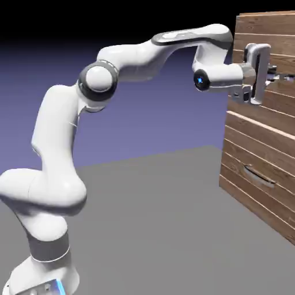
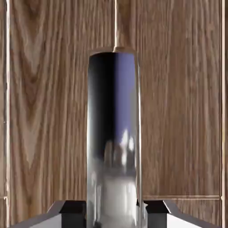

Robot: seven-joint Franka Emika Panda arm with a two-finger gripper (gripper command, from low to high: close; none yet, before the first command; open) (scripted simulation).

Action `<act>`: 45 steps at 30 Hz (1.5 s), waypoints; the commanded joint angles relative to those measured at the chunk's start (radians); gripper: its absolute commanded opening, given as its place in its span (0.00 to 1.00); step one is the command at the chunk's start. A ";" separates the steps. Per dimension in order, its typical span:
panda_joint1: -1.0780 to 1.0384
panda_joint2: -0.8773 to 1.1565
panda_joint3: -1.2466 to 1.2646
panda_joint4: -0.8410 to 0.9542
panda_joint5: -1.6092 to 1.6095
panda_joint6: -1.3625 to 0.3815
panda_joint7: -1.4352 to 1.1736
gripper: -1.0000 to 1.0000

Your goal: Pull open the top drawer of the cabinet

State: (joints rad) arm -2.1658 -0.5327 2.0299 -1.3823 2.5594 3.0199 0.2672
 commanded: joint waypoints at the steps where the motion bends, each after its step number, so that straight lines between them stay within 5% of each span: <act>1: 0.036 0.016 -0.030 -0.030 0.022 -0.005 -0.028 0.00; 18: 0.652 0.135 -0.580 -0.376 0.186 -0.057 -0.266 0.00; 34: 1.232 -0.053 -1.125 -0.729 0.092 -0.110 -0.121 0.00; 45: 1.513 0.074 -1.365 -0.706 0.338 -0.040 -0.535 0.00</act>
State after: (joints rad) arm -0.6528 -0.4590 0.6649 -2.0879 2.8973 2.9785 -0.2669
